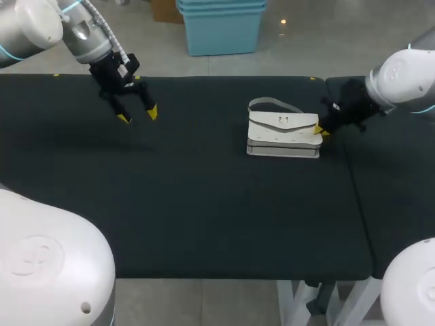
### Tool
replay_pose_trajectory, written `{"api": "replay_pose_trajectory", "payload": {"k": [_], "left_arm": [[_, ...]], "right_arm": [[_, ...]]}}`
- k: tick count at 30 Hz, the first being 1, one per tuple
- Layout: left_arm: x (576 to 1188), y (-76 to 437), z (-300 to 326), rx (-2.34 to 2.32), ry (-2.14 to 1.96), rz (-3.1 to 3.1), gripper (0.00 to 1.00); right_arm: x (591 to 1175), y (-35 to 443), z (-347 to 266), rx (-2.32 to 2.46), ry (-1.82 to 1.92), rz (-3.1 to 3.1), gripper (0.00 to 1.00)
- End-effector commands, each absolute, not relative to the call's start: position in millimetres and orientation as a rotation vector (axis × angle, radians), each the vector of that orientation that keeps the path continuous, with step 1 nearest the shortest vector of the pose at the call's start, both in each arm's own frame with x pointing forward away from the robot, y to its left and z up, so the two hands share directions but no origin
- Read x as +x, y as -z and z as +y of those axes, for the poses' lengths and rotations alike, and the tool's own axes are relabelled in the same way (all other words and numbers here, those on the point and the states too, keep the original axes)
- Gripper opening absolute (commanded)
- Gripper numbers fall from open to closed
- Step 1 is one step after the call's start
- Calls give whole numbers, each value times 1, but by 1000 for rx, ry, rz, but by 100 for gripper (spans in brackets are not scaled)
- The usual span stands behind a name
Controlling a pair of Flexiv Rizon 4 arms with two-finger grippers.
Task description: Pick up the bag, open it, inspect its contents, close it, and place it on the opposite side
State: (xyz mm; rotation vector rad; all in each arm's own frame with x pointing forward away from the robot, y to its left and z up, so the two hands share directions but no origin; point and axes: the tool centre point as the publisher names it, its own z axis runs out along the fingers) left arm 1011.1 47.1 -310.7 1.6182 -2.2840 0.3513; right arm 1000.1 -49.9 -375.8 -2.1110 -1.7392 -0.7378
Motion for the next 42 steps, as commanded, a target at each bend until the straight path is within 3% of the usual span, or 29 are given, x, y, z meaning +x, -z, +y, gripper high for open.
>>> {"api": "replay_pose_trajectory", "payload": {"k": [1, 6, 27, 42], "left_arm": [[1020, 305, 50, 1583, -204, -2317, 100], [1030, 301, 61, 1608, -129, -2368, 100], [1035, 298, 66, 1621, -113, -2398, 100], [1051, 280, 104, 1741, -19, -2621, 100]], "right_arm": [[1018, 375, -74, -2144, 700, -1747, 0], [1029, 371, -97, -2150, 621, -1850, 0], [1029, 371, -97, -2150, 621, -1850, 0], [1104, 362, -216, -2343, 617, -1863, 0]]}}
